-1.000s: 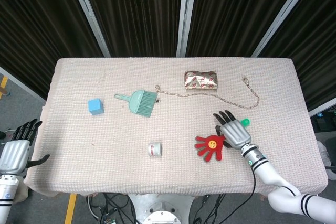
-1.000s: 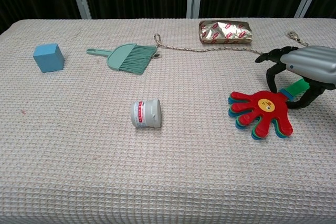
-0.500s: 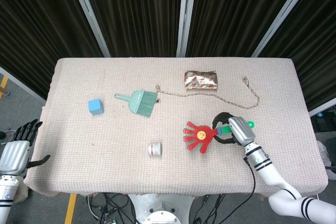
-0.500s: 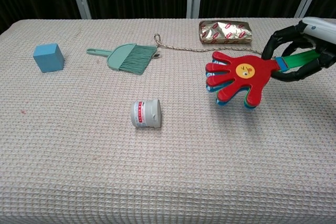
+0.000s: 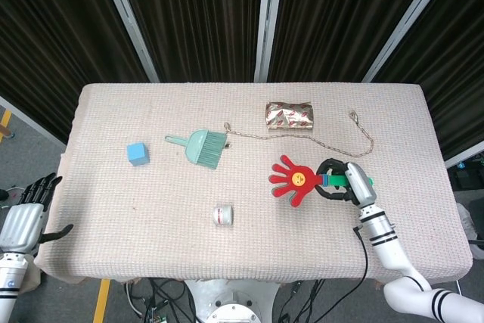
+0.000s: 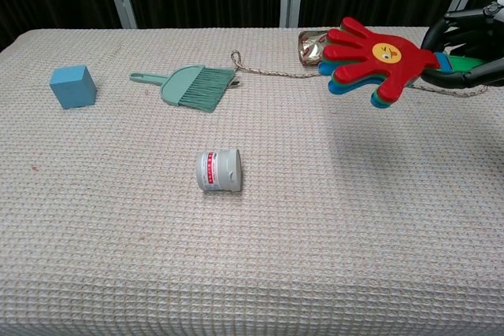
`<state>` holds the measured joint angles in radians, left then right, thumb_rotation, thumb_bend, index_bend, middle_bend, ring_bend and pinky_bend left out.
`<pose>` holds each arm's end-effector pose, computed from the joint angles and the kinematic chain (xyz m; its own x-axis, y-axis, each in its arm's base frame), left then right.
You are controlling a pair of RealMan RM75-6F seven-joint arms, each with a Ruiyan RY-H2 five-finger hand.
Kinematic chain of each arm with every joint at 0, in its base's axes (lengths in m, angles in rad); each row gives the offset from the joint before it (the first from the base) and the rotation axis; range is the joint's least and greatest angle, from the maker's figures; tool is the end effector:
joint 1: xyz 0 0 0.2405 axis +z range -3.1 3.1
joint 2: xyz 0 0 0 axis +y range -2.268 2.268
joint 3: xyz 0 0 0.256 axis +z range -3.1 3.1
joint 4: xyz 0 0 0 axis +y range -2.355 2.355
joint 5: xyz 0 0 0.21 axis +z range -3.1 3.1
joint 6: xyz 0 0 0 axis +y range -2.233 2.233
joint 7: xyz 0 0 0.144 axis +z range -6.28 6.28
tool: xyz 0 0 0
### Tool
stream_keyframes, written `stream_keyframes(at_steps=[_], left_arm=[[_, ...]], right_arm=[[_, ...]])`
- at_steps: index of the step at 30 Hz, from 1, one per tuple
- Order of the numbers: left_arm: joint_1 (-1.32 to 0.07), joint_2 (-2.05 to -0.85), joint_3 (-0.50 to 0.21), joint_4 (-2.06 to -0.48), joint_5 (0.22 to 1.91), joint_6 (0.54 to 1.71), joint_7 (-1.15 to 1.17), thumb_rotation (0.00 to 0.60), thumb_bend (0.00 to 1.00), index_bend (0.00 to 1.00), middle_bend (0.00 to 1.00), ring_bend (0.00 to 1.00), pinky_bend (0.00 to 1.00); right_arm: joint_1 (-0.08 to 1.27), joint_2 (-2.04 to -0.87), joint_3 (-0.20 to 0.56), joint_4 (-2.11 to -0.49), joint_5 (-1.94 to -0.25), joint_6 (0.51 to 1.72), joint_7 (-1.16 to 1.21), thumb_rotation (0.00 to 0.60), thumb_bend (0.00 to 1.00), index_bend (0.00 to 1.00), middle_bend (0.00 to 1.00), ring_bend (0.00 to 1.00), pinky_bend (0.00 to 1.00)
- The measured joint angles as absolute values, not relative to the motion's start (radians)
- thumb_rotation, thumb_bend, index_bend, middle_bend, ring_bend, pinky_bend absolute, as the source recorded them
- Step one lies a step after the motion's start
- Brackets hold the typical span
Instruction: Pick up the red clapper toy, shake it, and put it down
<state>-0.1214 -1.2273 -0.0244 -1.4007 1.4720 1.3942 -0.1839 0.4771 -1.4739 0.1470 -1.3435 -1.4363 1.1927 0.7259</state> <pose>-0.3472 0.1901 0.1319 0.3168 0.0920 0.9440 0.9475 0.0140 -0.3194 -0.2368 -0.3117 0.0436 -0.3591 -0.2537 0.8982 -0.9011 -0.1565 -0.4044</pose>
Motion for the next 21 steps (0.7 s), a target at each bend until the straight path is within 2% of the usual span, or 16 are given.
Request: stream_keyframes(at_steps=[8,11,16,21], left_arm=[[-0.122,-1.225,-0.025,-1.4,1.471,1.392,-0.187,0.6,0.16,0.03,0.02,0.0,0.1],[-0.122,-1.226,-0.024,-1.4,1.471,1.39,-0.187,0.6,0.16,0.03,0.02,0.0,0.1],[-0.123,-1.227,-0.022,-1.399,1.469,1.383,-0.188,0.6,0.16,0.03,0.02,0.0,0.1],[-0.124,-1.226,-0.021,-1.399,1.468,1.38,-0.189,0.6,0.16,0.03,0.02,0.0,0.1]], right_arm=[[0.458,-1.463,0.211,-1.402,-1.357,1.175,0.935,0.6,0.53,1.0,0.69,0.82,1.0],[0.462,-1.46,0.222,-1.405,-1.345,1.169,0.943,0.6,0.54,1.0,0.69,0.82,1.0],[0.473,-1.467,0.211,-1.375,-1.378,1.188,0.755,0.6,0.54,1.0,0.72,0.82,1.0],[0.488,-1.482,0.194,-1.35,-1.398,1.196,0.398,0.6,0.54,1.0,0.74,0.82,1.0]])
